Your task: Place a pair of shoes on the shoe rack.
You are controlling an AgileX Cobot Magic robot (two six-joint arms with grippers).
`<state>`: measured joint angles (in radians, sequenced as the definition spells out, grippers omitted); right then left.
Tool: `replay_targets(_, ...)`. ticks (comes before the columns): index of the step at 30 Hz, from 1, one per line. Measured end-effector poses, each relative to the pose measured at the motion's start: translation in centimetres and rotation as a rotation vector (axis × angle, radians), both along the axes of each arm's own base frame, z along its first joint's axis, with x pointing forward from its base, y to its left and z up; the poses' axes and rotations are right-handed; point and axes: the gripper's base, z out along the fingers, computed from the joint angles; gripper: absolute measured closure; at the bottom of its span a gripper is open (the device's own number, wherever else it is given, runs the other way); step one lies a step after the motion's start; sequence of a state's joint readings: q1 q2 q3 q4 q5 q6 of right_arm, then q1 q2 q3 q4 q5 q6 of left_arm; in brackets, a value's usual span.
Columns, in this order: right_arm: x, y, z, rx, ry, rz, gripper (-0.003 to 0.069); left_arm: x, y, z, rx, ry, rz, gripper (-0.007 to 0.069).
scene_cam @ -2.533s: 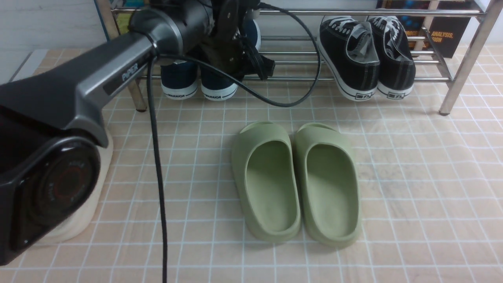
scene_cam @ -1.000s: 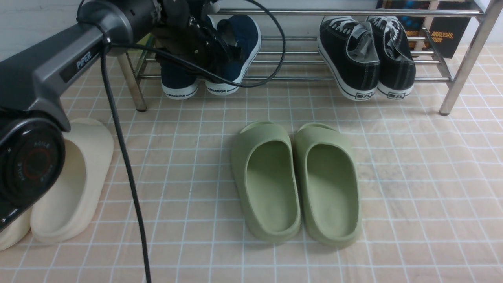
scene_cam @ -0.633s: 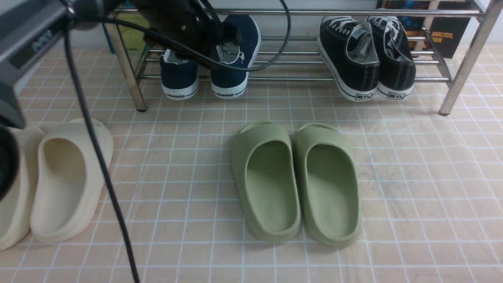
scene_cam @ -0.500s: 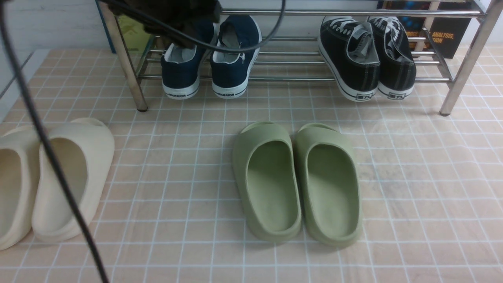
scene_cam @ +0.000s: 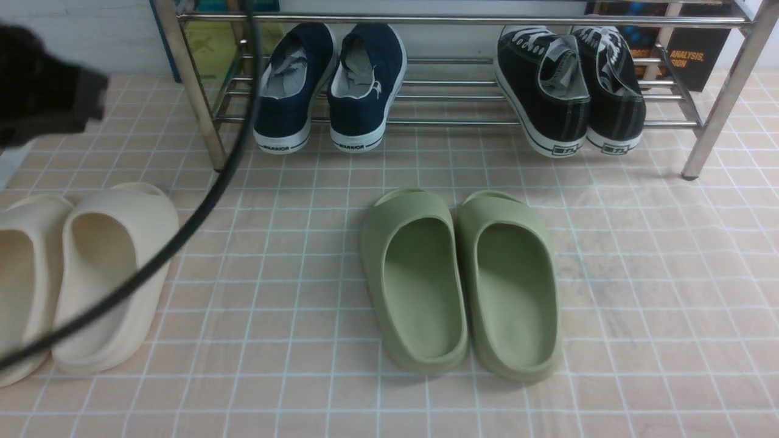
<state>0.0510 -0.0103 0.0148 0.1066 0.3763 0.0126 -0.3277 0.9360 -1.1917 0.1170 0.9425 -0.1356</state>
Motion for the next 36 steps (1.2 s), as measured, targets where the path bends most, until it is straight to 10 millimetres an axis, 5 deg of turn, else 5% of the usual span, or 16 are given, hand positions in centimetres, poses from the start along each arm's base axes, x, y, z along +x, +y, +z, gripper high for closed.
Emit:
replay_targets(4,0.0,0.0,0.0,0.000,0.000,0.000,0.0419,-3.5,1.0,-5.1,-0.116,-0.184,0.005,0.0531)
replay_targets(10,0.0,0.0,0.0,0.000,0.000,0.000,0.0419,-6.1,1.7,-13.4,-0.143,-0.213,-0.013,0.0610)
replay_targets(18,0.0,0.0,0.0,0.000,0.000,0.000,0.0419,-6.9,1.9,-19.2,-0.096,-0.087,-0.012,0.0622)
replay_targets(26,0.0,0.0,0.0,0.000,0.000,0.000,0.0419,-7.9,2.8,-21.9,0.023,0.051,0.016,0.0622)
replay_targets(36,0.0,0.0,0.0,0.000,0.000,0.000,0.0419,-11.5,6.0,-19.4,-0.005,-0.383,0.190,0.0620)
